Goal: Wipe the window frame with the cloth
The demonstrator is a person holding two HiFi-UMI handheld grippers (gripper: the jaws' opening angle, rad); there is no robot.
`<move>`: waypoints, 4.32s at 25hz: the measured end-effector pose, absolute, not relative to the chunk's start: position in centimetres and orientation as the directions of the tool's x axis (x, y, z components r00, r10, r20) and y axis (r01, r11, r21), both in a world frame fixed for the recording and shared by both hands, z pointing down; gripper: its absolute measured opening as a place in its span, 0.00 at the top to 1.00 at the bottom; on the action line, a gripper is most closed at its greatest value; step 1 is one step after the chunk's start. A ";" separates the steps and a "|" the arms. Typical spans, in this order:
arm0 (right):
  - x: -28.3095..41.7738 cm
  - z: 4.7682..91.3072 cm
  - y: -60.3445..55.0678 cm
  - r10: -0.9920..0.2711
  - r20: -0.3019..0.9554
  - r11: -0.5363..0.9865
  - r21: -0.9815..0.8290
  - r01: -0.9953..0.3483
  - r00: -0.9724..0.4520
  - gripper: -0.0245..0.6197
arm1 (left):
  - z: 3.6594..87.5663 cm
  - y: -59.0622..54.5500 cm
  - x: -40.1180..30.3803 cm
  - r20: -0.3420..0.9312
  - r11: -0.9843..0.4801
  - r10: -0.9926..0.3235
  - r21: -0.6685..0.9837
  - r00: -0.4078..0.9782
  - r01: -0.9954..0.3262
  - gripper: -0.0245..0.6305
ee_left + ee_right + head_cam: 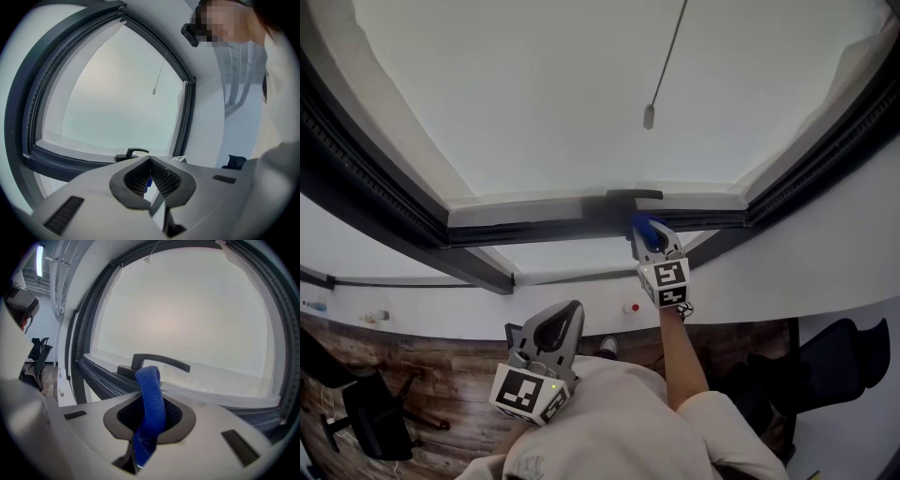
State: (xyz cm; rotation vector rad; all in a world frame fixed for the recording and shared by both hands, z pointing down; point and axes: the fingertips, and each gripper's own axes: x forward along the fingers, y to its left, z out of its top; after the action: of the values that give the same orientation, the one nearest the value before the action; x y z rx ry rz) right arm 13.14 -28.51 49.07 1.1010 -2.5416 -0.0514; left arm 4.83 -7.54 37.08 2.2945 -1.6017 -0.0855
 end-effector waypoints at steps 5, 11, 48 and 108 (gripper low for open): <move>14.6 49.1 -29.1 -0.720 0.316 0.685 0.176 -0.707 -0.618 0.87 | 36.4 -8.0 6.0 0.123 -0.316 -0.921 0.321 0.370 -0.893 0.95; 15.9 49.1 -29.6 -0.723 0.315 0.681 0.172 -0.712 -0.615 0.87 | 36.4 -8.3 7.1 0.126 -0.318 -0.920 0.318 0.372 -0.893 0.95; 23.2 49.0 -32.1 -0.737 0.287 0.665 0.151 -0.731 -0.611 0.87 | 37.6 -9.4 13.7 0.155 -0.304 -0.920 0.299 0.360 -0.905 0.95; 37.9 48.8 -37.7 -0.884 0.277 0.430 0.169 -0.887 -0.376 0.87 | 37.6 -12.2 15.8 0.129 -0.307 -0.925 0.305 0.358 -0.901 0.95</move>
State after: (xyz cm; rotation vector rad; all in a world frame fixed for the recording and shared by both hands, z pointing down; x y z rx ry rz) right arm 37.94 -37.70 48.84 1.5207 -2.3637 0.0111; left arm 15.79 -12.18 37.56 2.3013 -1.6111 -0.1002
